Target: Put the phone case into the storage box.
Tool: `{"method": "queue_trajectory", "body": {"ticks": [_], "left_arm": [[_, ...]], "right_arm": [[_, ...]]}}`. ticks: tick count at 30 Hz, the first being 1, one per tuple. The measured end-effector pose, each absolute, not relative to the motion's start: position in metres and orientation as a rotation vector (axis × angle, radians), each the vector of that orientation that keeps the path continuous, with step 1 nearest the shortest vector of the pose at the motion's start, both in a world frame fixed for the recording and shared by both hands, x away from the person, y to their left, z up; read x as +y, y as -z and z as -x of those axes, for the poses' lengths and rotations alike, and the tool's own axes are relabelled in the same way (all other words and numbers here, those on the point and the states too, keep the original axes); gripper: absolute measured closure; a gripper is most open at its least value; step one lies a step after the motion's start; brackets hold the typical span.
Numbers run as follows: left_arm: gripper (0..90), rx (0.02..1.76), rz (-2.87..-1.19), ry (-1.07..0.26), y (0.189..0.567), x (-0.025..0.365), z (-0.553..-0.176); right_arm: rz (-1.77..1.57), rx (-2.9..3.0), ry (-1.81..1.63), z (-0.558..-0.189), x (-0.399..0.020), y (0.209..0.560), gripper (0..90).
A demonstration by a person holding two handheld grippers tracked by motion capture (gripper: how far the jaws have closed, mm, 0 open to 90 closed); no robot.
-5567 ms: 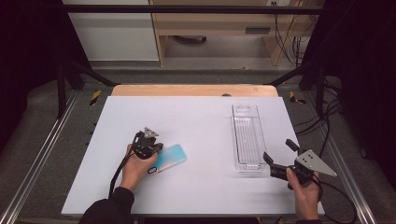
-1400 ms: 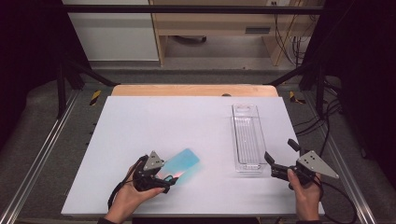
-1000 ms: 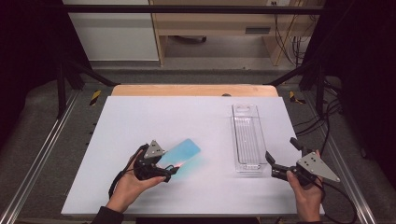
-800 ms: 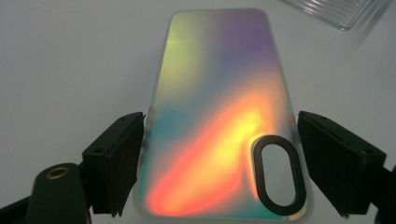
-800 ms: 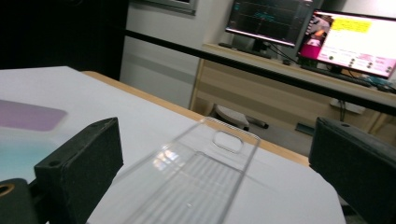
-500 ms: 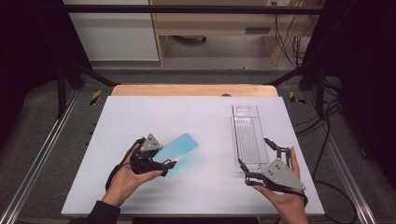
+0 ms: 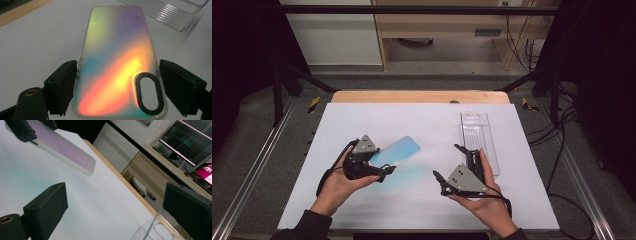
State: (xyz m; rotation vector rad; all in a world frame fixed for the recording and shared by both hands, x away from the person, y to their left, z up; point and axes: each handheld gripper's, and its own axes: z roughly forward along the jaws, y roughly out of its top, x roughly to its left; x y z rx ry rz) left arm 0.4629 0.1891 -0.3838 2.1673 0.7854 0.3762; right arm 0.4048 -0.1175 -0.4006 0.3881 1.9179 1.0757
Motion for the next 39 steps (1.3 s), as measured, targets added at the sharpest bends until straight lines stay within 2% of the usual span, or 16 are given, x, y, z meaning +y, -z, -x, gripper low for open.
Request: {"method": "queue_trajectory", "body": {"ticks": [14, 39], "left_arm": [[17.0, 0.774, -2.191, -0.374, 0.371, 0.186, -0.47], [17.0, 0.753, -2.201, -0.374, 0.355, 0.179, -0.474]], "right_arm": [[-0.219, 1.977, -0.953, -0.413, -0.081, 0.4, 7.0], [-0.106, 1.959, -0.851, -0.415, -0.065, 0.4, 10.5]]}}
